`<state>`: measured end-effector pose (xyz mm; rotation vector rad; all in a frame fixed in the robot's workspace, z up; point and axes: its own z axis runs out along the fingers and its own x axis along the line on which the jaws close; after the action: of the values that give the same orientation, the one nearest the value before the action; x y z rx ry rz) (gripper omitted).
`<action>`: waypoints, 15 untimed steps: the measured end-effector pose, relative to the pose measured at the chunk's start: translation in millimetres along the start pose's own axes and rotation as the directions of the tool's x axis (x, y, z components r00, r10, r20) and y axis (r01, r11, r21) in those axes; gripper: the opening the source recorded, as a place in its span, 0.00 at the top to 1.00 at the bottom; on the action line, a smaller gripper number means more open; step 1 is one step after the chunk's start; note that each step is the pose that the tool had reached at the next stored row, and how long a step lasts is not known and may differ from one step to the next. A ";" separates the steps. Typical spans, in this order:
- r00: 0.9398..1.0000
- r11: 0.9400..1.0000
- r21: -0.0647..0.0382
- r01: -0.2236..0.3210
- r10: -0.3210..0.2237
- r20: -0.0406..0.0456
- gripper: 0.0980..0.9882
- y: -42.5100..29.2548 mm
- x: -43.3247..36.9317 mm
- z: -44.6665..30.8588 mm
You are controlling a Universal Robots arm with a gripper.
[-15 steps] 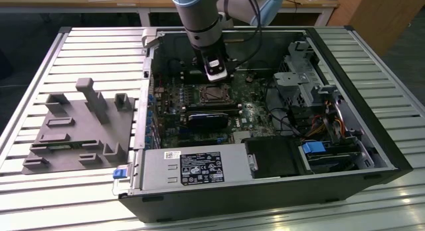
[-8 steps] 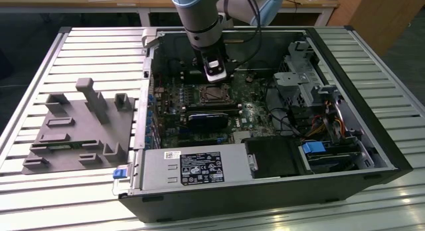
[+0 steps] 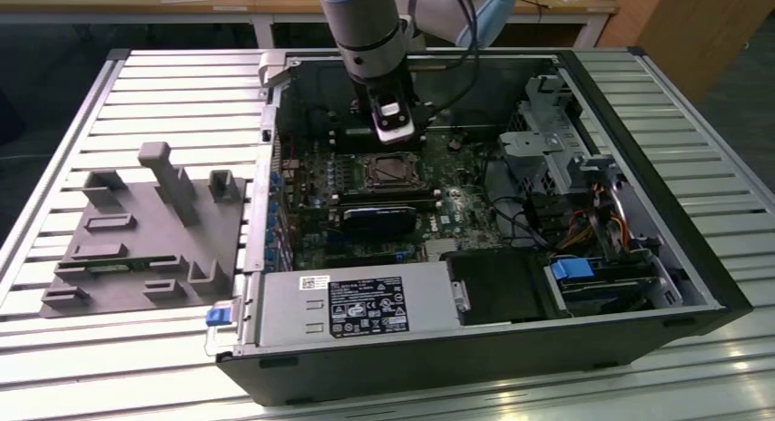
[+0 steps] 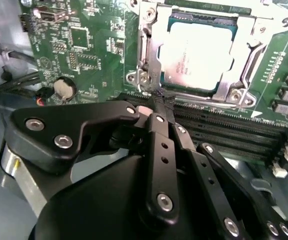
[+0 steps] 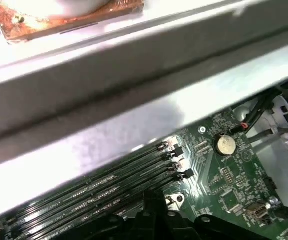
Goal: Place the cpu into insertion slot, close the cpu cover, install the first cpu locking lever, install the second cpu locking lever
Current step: 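Install the first cpu locking lever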
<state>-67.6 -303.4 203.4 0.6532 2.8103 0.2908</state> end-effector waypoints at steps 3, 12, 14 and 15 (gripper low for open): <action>1.000 1.000 0.000 0.000 0.000 0.000 0.99 1.7 -1.3 -6.5; 1.000 1.000 0.009 -0.002 0.003 -0.017 0.99 2.6 -2.2 -9.3; 0.999 1.000 0.023 -0.006 0.007 -0.043 0.99 2.7 -2.6 -8.7; 0.999 1.000 0.029 -0.007 0.009 -0.053 0.99 2.7 -2.7 -8.4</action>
<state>-66.5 -303.4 212.6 0.6728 2.8678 0.2741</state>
